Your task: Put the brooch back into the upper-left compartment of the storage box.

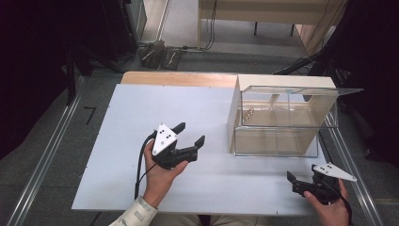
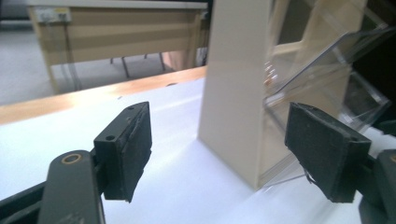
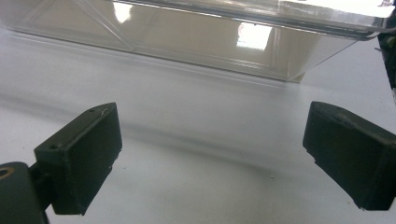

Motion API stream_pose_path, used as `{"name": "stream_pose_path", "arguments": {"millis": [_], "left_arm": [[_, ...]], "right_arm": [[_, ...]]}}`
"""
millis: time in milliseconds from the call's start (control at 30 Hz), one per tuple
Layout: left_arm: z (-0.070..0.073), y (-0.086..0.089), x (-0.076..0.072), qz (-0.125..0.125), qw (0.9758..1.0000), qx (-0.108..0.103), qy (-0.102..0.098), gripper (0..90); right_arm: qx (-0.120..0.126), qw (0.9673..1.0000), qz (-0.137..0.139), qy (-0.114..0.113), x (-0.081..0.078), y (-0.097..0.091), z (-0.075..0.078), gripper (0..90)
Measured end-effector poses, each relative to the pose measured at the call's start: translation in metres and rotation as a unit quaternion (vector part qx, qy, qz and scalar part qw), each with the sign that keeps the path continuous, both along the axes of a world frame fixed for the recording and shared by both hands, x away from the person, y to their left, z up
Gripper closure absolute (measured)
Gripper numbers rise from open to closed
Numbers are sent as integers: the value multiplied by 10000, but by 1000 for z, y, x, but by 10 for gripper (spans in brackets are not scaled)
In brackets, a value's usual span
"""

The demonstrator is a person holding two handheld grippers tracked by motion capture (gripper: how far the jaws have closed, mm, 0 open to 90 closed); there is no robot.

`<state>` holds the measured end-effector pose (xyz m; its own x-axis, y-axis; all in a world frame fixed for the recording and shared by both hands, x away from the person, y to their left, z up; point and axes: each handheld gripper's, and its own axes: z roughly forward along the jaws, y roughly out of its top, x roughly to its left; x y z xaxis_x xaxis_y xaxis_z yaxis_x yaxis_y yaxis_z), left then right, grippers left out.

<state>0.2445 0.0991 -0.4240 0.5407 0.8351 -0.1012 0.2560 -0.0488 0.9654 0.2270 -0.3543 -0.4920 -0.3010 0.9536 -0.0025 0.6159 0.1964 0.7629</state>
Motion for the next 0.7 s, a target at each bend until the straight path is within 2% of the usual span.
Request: {"name": "stream_pose_path", "arguments": {"millis": [167, 267, 333, 400, 533, 633, 700], "left_arm": [[-12, 25, -4, 319, 9994, 107, 121, 217], [-21, 46, -8, 574, 9979, 206, 217, 216], [-26, 61, -12, 751, 9965, 185, 326, 216], [-31, 77, -16, 934, 9947, 123, 401, 216], [-37, 103, -27, 1281, 9904, 208, 477, 216], [-44, 120, -34, 1524, 9860, 264, 617, 216], [-50, 131, -39, 1710, 9821, 301, 735, 216]], "right_arm": [[-7, 10000, 6, -5, 0, 0, 0, 31], [1, 10000, 2, 2, 0, 0, 0, 31], [6, 10000, -6, 4, 0, 0, 0, 31], [0, 10000, -5, 4, 0, 0, 0, 31], [-5, 10000, 4, 7, 0, 1, 0, 31], [3, 10000, 0, 2, 0, 1, 0, 31], [1, 10000, -5, -8, 0, 0, 0, 31]]}}
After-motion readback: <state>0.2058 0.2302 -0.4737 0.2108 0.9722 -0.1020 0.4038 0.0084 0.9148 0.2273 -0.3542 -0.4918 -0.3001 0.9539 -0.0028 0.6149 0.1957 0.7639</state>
